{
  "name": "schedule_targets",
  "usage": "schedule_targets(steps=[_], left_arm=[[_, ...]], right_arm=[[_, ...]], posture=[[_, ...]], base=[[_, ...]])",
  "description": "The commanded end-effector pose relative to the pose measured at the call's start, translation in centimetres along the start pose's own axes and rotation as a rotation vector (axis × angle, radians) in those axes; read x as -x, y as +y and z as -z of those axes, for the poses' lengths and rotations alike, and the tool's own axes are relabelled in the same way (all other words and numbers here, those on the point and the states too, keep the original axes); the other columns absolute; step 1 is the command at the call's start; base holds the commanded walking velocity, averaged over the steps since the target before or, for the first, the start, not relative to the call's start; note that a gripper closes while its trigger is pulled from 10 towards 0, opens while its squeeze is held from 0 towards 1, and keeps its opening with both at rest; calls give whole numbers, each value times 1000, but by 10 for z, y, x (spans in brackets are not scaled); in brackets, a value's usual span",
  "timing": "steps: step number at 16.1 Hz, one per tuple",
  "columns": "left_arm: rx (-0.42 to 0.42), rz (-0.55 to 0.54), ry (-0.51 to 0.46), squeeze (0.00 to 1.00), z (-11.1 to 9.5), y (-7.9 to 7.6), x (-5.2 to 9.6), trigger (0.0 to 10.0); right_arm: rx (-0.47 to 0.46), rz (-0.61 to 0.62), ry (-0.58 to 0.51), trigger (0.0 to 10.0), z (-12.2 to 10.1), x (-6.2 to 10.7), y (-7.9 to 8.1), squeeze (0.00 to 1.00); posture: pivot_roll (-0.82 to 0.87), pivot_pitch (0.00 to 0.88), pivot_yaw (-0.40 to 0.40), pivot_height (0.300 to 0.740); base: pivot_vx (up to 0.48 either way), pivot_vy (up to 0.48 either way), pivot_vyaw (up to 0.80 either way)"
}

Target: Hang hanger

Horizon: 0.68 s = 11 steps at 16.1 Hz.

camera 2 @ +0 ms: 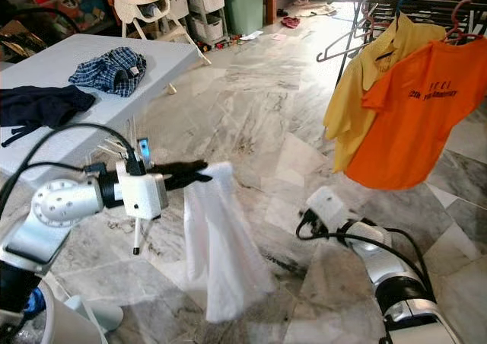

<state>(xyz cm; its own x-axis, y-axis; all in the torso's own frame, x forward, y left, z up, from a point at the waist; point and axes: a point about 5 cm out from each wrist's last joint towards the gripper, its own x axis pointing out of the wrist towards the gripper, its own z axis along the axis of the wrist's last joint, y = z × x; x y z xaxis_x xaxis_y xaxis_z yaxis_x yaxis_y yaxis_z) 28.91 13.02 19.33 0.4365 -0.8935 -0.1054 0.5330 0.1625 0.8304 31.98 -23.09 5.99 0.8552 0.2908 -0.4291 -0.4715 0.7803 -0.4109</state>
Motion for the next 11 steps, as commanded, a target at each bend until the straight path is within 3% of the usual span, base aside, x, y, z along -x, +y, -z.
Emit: schedule_targets(steps=[1,2,3,4,5,6,11], left_arm=[[-22,-63,-3,0,-1,8,5,10000],[-21,-60,-5,0,-1,6,3,10000],[-23,-43,-11,0,-2,4,2,10000],[-23,-26,-15,0,-2,3,2,10000],[-25,-16,-17,0,-2,2,1,10000],[-28,-11,-16,0,-2,2,1,10000],[-33,33,-25,0,-1,-5,-2,10000]], right_arm=[[-43,47,-26,0,-2,-2,0,0],[-50,26,-41,0,-3,-3,4,0],[-39,-55,-78,1098,-8,-4,13,0],[-17,-145,-124,10000,-15,-5,19,0],[-16,-187,-141,10000,-20,-5,20,0],[1,-230,-162,10000,-25,-4,20,1000],[44,-540,-172,10000,-38,9,19,1000]], posture=[[29,38,92,740],[30,36,92,740],[33,35,93,740],[33,35,94,740],[35,34,97,740],[36,35,98,740],[26,38,105,740]], base=[[0,0,0],[0,0,0],[0,0,0],[0,0,0],[0,0,0],[0,0,0],[0,0,0]])
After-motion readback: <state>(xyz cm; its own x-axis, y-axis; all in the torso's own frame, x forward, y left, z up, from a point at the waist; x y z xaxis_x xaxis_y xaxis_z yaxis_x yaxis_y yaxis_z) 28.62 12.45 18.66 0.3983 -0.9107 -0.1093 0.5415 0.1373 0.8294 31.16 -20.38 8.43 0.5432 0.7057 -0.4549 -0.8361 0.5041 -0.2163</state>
